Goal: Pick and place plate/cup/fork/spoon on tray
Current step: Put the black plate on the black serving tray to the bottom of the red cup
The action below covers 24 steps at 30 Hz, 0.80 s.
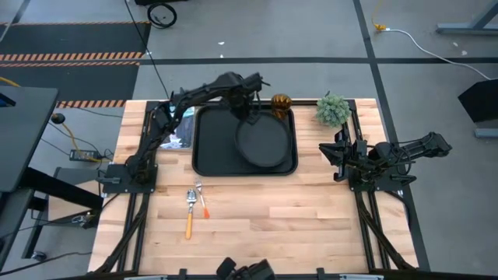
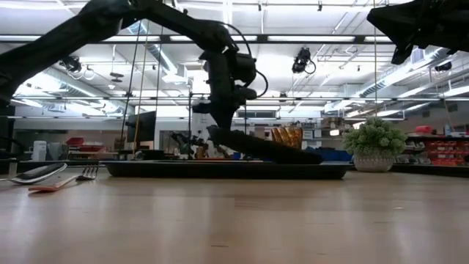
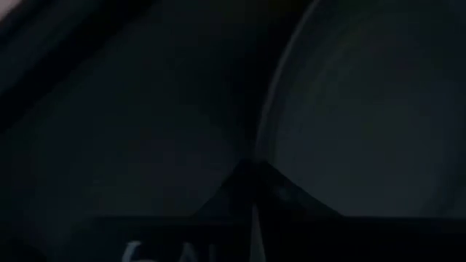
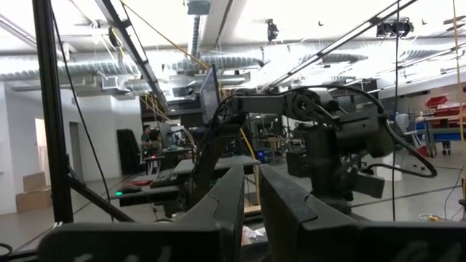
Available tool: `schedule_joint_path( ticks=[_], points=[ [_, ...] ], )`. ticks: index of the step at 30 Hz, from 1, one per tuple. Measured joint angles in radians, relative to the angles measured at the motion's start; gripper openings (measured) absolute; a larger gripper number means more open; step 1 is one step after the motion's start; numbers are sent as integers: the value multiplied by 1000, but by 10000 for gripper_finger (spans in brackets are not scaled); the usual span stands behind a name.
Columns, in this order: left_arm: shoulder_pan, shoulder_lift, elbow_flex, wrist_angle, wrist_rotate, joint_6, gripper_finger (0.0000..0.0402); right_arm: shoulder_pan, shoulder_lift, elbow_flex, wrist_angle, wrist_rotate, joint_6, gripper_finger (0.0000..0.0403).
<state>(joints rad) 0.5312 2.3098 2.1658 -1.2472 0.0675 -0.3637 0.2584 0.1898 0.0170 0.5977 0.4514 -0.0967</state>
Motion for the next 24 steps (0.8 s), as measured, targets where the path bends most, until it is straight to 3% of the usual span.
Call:
schedule_joint_path(
  ticks=[11, 16, 24],
  points=[
    [-42, 45, 0, 22, -24, 9, 26, 0, 0, 0, 0, 0, -7, 50],
    [-51, 44, 0, 43, -71, 29, 71, 0, 0, 0, 0, 0, -7, 50],
    [-62, 41, 23, -61, -34, 142, 135, 0, 0, 0, -1, 0, -7, 50]
  ],
)
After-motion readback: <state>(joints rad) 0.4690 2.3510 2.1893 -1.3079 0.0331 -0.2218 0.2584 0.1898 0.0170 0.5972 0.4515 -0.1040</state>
